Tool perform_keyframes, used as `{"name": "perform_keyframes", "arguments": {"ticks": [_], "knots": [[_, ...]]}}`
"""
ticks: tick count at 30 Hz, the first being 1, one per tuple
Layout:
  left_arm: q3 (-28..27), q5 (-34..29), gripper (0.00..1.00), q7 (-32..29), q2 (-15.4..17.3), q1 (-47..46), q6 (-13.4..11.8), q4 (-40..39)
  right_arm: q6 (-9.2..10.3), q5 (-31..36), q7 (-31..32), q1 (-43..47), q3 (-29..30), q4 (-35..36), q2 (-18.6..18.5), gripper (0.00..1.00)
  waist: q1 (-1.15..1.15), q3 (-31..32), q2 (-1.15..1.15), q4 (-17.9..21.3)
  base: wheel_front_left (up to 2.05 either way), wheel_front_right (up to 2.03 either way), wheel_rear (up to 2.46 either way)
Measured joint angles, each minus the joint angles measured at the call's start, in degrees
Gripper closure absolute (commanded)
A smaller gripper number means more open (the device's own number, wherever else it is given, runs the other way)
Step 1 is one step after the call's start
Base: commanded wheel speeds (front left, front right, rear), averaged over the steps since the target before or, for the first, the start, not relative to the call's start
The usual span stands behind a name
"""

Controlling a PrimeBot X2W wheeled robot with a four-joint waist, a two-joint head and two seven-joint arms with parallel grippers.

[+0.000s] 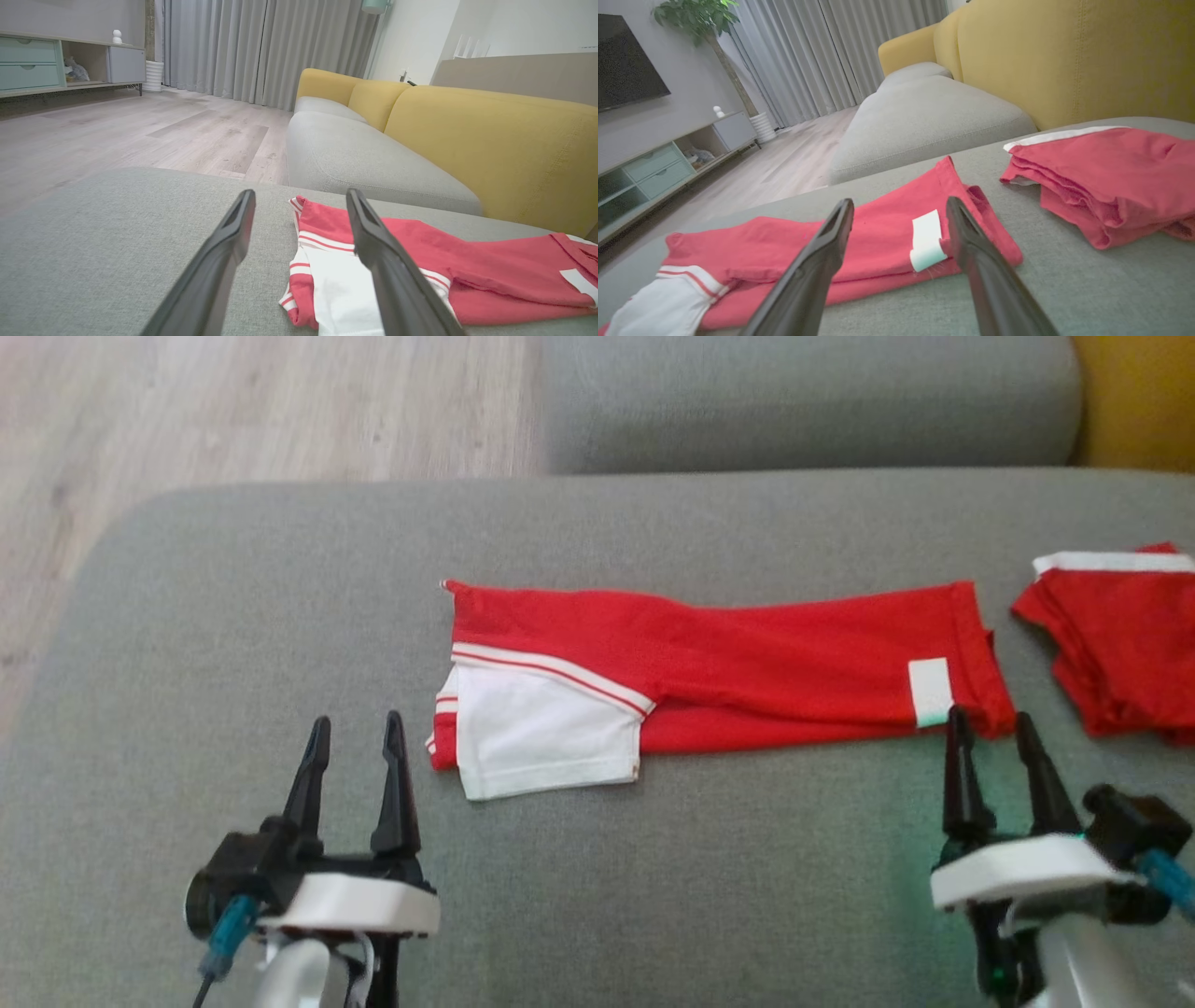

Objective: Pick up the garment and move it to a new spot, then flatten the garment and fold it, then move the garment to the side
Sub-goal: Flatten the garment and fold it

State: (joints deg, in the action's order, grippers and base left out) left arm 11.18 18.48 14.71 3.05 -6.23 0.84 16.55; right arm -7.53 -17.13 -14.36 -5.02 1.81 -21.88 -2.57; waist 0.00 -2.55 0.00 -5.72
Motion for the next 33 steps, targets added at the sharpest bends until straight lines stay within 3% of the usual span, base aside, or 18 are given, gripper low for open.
{"name": "perform_keyframes", "arguments": {"ticks": [11, 17, 22, 23, 24, 33], "knots": [[0.12, -0.81, 0.0, 0.0, -0.3, -5.77, 1.76, 1.01, 0.0, 9.44, 4.78, -18.44, 13.54, -18.85, -0.02, 0.0, 0.02, -8.06, 0.0, -1.45, 0.0, 0.0, 0.0], [0.45, -0.26, 0.0, 0.0, -0.37, -7.08, 1.75, 1.16, 0.0, 14.24, 4.88, -22.53, 21.68, -27.73, -0.13, 0.0, 0.02, -10.27, 0.0, -2.69, 0.0, 0.0, 0.0], [1.09, -0.13, 0.0, 0.0, -0.38, -7.39, 1.68, 1.33, 0.0, 16.34, 3.25, -26.62, 23.41, -34.35, -0.85, 0.0, 0.0, -10.85, 0.0, -3.1, 0.0, 0.0, 0.0], [1.26, -0.13, 0.0, 0.0, -0.38, -7.39, 1.68, 1.33, 0.0, 16.74, 2.94, -27.36, 23.48, -35.56, -0.99, 0.4, 0.0, -10.82, 0.0, -3.02, 0.0, 0.0, 0.0], [1.4, -0.13, 0.0, 0.0, -0.38, -7.39, 1.67, 1.33, 0.0, 16.75, 2.61, -27.85, 23.49, -36.65, -1.07, 1.0, 0.0, -10.81, 0.0, -2.95, 0.0, 0.0, 0.0], [1.2, 0.05, 0.0, 0.0, -0.4, -7.34, 1.19, 1.74, -0.01, 18.14, 0.43, -29.19, 25.09, -38.96, -0.37, 1.0, 0.0, -8.69, 0.0, -1.43, 0.0, 0.0, 0.0]]}}
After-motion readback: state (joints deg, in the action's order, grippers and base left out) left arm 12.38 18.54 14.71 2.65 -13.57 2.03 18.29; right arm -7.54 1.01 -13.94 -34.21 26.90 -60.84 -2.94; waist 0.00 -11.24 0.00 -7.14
